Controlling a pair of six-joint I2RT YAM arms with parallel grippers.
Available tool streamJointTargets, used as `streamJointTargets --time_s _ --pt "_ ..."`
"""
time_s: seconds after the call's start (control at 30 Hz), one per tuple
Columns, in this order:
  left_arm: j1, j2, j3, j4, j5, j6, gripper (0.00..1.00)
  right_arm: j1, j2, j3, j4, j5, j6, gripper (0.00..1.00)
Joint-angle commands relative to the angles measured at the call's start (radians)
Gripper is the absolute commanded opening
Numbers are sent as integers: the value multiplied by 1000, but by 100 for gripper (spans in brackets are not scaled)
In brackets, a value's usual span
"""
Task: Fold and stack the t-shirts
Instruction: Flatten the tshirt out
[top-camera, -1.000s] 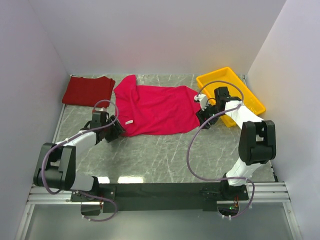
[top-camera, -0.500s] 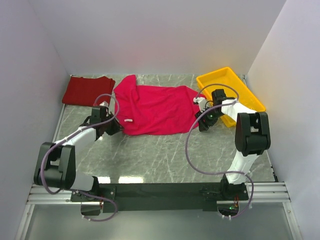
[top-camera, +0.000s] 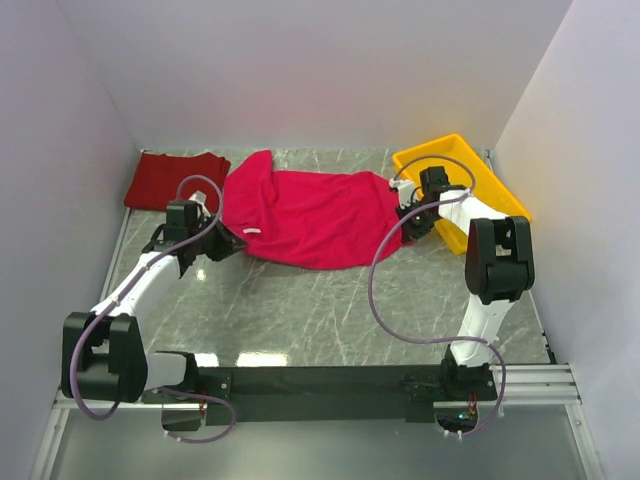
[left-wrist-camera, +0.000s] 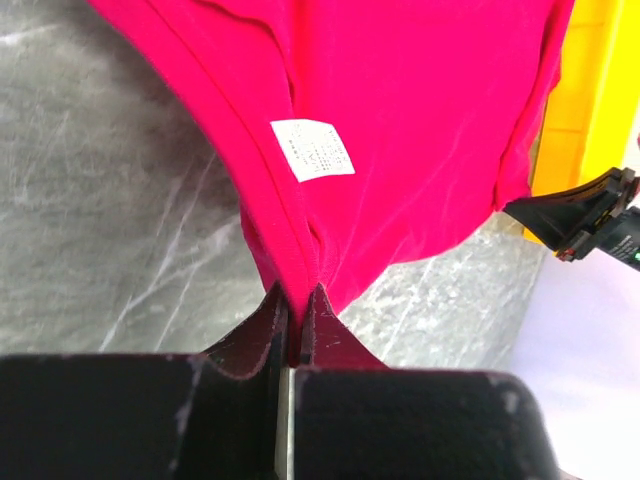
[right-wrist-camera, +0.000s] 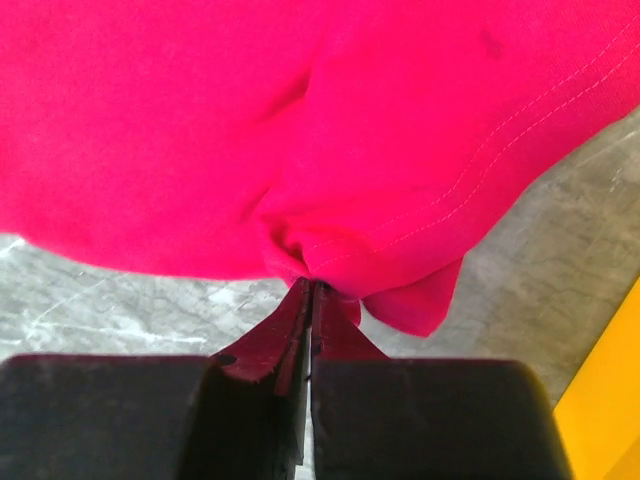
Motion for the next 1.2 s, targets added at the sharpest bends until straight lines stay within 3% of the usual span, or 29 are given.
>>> streamJointTargets --time_s 0.0,0.2,0.33,0.53,0.6,0.63,0.73,0.87,0.97,1.17 --pt "29 -46 81 -58 66 -3 1 3 -48 59 -39 -19 16 0" --pt "87 -54 179 -172 92 28 0 -12 -146 254 -90 -77 119 0" --pt "164 49 245 -148 75 56 0 1 -10 398 -94 -5 229 0" --pt "167 325 400 -86 119 70 1 24 194 564 -96 172 332 0" --pt "167 373 435 -83 126 70 1 23 196 566 -90 200 330 14" --pt "169 383 443 -95 124 80 1 23 181 552 -74 199 309 31" --pt "169 394 444 -106 127 105 1 23 72 436 -30 117 230 50" --pt "167 368 392 -108 138 123 1 23 -62 270 -2 -29 120 56" --pt "167 342 356 -101 144 123 1 23 -102 239 36 -69 119 57" --pt "167 292 303 -80 159 100 1 84 59 398 -19 -19 -11 58"
